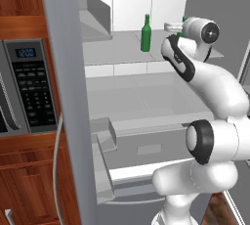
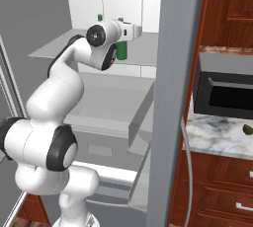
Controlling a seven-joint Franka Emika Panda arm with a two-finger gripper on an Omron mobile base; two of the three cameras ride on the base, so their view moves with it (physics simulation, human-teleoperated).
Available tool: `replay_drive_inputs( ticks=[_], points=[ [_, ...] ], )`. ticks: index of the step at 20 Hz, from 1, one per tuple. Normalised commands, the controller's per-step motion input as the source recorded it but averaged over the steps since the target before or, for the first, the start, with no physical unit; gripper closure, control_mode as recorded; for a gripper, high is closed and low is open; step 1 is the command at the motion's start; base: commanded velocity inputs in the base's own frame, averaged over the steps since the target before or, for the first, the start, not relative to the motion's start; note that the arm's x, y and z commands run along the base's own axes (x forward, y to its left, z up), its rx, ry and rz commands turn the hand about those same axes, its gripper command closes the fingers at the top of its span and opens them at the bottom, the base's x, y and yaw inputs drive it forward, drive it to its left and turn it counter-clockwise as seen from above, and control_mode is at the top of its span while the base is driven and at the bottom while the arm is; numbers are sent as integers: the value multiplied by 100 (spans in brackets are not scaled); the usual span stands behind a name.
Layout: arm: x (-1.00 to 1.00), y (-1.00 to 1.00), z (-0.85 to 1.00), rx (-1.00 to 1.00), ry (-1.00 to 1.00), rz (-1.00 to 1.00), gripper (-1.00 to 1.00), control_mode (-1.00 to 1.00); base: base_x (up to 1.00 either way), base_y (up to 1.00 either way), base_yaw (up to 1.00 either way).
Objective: Place the beers on the top shelf of the fridge to keep them out of children's reach, and place the kiwi on lower shelves for easy access.
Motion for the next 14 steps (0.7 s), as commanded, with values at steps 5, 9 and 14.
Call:
replay_drive_inputs(
  ticks=[5,9,14],
  points=[
    [40,-18,-23,0,0,0,100,-100,0,0,0],
    [37,-9,-17,0,0,0,100,-100,0,0,0],
    [38,-1,-11,0,0,0,100,-100,0,0,0]
  ],
)
